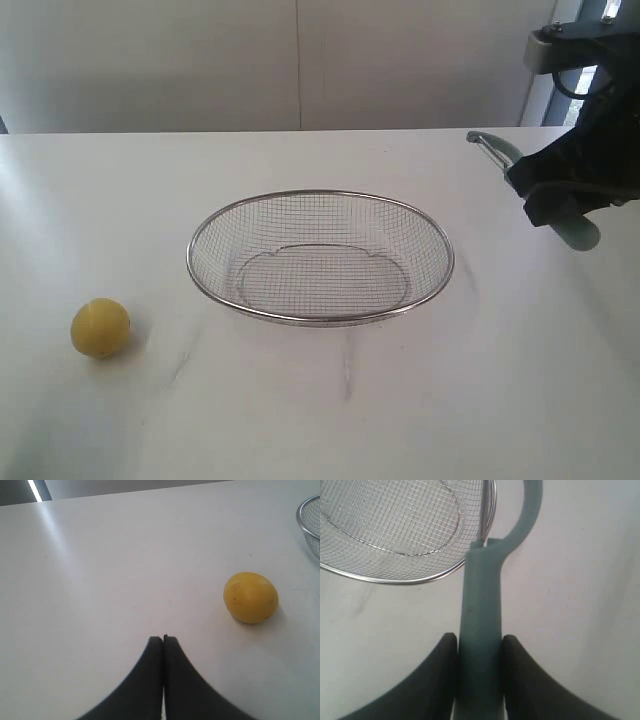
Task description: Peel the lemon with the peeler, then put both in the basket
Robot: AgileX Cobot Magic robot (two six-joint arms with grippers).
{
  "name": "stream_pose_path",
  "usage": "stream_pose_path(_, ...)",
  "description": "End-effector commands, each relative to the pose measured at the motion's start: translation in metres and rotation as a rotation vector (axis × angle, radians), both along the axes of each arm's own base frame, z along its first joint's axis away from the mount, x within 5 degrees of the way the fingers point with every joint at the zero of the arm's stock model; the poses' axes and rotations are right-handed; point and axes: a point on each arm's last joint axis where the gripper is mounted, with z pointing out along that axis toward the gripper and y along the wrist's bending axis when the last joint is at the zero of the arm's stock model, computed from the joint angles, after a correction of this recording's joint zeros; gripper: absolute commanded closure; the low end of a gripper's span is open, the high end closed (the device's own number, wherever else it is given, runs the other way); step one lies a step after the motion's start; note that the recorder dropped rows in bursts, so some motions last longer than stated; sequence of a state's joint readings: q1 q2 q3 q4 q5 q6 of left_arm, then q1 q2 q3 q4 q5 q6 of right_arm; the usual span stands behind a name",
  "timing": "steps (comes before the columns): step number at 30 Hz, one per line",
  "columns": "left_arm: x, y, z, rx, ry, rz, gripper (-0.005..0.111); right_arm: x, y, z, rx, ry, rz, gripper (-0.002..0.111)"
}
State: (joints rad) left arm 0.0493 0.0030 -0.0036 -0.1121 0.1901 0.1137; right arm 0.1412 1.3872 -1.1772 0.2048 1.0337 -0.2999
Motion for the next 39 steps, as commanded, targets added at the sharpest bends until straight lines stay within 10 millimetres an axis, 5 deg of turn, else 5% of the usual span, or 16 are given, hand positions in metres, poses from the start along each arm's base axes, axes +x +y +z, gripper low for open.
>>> stream_pose_path(1,0.0,0.0,-0.001,-0.008,-0.001,-0.002,0.107,-0.001,0.0,0.002,0.004,-0.019,0.005,0.105)
stream_pose_path(7,0.001,0.0,0.001,-0.007,-0.023,0.002,0.107,-0.001,0.0,0.002,0.004,-0.019,0.005,0.105)
stream_pose_path(15,-0.009,0.013,0.073,0.019,-0.844,0.155,0.107,-0.001,0.0,0.002,0.004,-0.019,0.005,0.105)
stream_pose_path(18,-0.015,0.015,0.082,0.023,-0.958,0.176,0.107,-0.001,0.0,0.002,0.004,-0.019,0.005,0.105)
stream_pose_path(32,-0.027,0.016,0.095,-0.026,-1.159,0.191,0.107,-0.001,0.0,0.002,0.004,-0.019,0.005,0.105)
stream_pose_path(39,-0.017,0.015,0.085,-0.205,-1.012,0.136,0.107,-0.001,0.0,0.002,0.004,-0.019,0.005,0.105)
